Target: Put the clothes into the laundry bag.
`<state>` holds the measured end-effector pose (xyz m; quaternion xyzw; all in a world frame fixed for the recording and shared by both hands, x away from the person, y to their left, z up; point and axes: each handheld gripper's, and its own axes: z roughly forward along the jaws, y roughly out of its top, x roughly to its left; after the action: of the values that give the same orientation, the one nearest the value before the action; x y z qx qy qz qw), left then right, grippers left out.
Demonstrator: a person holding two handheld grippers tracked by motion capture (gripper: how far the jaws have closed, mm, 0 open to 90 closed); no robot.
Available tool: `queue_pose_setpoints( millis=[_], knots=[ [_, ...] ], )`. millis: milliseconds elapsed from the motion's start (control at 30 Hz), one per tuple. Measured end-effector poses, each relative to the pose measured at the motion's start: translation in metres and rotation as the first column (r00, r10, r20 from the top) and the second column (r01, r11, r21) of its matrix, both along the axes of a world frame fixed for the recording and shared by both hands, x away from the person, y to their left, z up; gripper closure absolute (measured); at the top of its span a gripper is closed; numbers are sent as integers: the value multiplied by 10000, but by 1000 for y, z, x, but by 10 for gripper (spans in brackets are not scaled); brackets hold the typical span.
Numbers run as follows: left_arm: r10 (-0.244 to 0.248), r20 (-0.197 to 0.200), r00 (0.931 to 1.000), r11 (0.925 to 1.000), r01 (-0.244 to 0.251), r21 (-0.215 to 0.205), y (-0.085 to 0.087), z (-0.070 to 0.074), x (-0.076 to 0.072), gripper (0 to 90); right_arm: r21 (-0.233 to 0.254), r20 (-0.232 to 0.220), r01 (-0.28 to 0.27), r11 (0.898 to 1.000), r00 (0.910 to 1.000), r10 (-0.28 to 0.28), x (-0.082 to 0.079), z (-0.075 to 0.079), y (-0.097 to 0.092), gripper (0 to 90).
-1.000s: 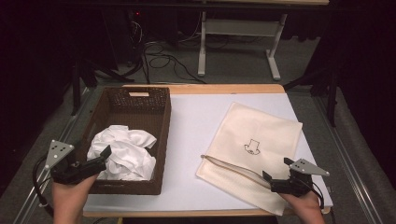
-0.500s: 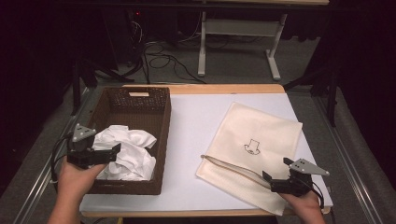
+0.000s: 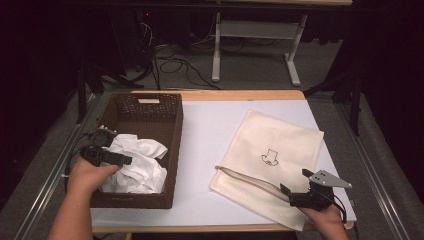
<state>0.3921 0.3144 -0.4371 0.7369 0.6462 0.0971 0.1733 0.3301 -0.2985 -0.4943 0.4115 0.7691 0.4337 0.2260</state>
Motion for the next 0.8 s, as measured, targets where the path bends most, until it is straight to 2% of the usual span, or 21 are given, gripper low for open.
queue_pose_setpoints(
  millis=[33, 67, 100, 133, 167, 200, 233, 267, 300, 367, 400, 500, 533, 600, 633, 667, 733, 767, 800],
  knots=[
    [128, -325, 9994, 9996, -136, -244, 2, -3, 3, 1, 44, 16, -9, 10000, 10000, 9, 0, 0, 0, 9],
    [131, -651, 9978, 9999, -128, 49, 1, -6, 6, 4, 35, -35, 2, 10000, 10000, -2, 0, 0, 0, 10],
    [131, -651, 9978, 9999, -128, 49, 1, -6, 6, 4, 34, -46, 2, 10000, 10000, -2, 0, 0, 0, 12],
    [24, -1016, 9948, 10000, -23, 6, -2, -7, 11, 2, 48, -89, -9, 10000, 10000, 9, 0, -1, 0, 12],
    [24, -1016, 9948, 10000, -23, 6, -2, -7, 11, 2, 48, -89, -9, 10000, 10000, 9, 0, -1, 0, 12],
    [27, -1210, 9926, 9993, -71, -356, -3, -10, 13, 2, 34, -95, -22, 10000, 10000, 22, 1, -1, 0, 12],
    [-123, -1621, 9867, 9988, 43, -495, -9, -18, 16, 1, 49, -143, -53, 10000, 9999, 53, 1, -2, 1, 12],
    [-123, -1621, 9867, 9988, 43, -495, -9, -18, 16, 1, 49, -143, -53, 10000, 9999, 53, 1, -2, 1, 12],
    [-241, -1886, 9818, 9995, 196, -259, -14, -26, 19, 1, 3, -88, -93, 10000, 9999, 93, 0, -1, 1, 12],
    [-378, -2120, 9765, 9991, 328, -271, -20, -35, 21, 1, 76, -70, -77, 9999, 9999, 77, 0, -1, 1, 12],
    [-454, -2268, 9729, 9990, 433, -141, -23, -39, 22, 1, 76, -70, -77, 9999, 9999, 77, 0, -1, 1, 12],
    [-775, -2687, 9601, 9970, 761, -155, -30, -44, 23, 1, 75, -151, -99, 9999, 9998, 101, 1, -3, 1, 13],
    [-964, -2863, 9533, 9953, 927, -265, -31, -45, 23, 3, 54, -182, -87, 9999, 9998, 88, 1, -3, 2, 13],
    [-1175, -3046, 9452, 9907, 1327, 296, -38, -50, 22, 4, -22, -142, -173, 9998, 9998, 172, 1, -3, 2, 13],
    [-1175, -3046, 9452, 9907, 1327, 296, -38, -50, 22, 4, -22, -142, -173, 9998, 9998, 172, 1, -3, 2, 13],
    [-1260, -3125, 9415, 9860, 1536, 650, -41, -53, 22, 4, -7, -153, -163, 9999, 9998, 162, 1, -3, 3, 13],
    [-1371, -3286, 9345, 9719, 1910, 1377, -47, -57, 21, 5, 20, -169, -140, 9999, 9998, 140, 1, -3, 3, 13],
    [-1382, -3320, 9331, 9686, 1973, 1512, -49, -58, 21, 5, 13, -162, -143, 9999, 9998, 143, 1, -3, 3, 13],
    [-1381, -3303, 9337, 9689, 1966, 1506, -48, -58, 21, 6, -15, -142, -166, 9999, 9998, 166, 1, -3, 3, 13]
  ],
)
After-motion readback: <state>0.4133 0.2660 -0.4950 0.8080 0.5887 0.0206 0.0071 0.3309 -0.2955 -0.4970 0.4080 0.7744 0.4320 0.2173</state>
